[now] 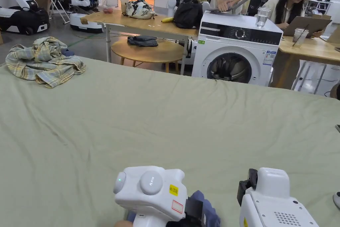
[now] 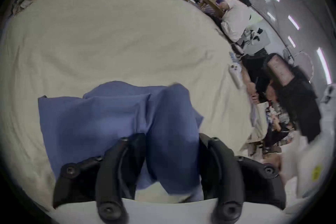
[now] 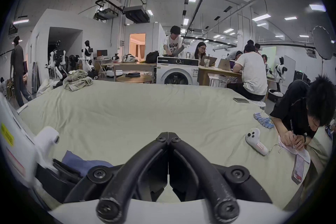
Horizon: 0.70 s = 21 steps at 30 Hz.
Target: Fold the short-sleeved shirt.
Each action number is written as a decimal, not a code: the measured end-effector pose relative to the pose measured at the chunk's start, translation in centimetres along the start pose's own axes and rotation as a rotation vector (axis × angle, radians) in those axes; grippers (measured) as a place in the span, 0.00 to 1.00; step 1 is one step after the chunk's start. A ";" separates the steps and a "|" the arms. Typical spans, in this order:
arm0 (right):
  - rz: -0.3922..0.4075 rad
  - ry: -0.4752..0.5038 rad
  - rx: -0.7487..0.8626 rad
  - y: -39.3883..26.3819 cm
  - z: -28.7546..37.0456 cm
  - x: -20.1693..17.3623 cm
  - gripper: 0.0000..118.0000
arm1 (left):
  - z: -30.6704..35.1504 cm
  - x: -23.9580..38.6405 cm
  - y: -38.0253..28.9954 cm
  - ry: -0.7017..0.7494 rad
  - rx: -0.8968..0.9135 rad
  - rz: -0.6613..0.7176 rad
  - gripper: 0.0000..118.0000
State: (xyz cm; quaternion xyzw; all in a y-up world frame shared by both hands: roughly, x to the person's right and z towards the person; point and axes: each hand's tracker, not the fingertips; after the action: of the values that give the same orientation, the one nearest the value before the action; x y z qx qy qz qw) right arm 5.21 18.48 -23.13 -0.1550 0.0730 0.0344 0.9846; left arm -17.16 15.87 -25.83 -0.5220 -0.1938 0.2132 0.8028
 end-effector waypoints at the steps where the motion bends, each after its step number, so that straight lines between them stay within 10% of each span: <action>1: -0.001 0.001 0.000 0.0 0.0 0.0 0.00 | 0.8 -0.1 0.0 -0.026 0.018 -0.003 0.47; 7: -0.008 0.005 -0.002 -0.1 0.0 -0.1 0.00 | 4.4 -1.6 0.7 -0.200 0.126 0.065 0.44; 10: -0.016 0.010 0.000 -0.1 0.0 -0.1 0.00 | 2.5 -2.1 0.9 -0.201 0.092 0.079 0.09; 21: -0.041 0.007 0.057 0.1 0.7 0.5 0.00 | -10.2 -3.3 -0.6 -0.268 -0.046 0.207 0.00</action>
State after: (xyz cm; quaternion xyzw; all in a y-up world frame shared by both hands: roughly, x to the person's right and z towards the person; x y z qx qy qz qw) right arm 5.79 18.85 -22.56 -0.1282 0.0745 0.0116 0.9889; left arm -14.41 6.13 -29.42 -0.5242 -0.2493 0.3579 0.7315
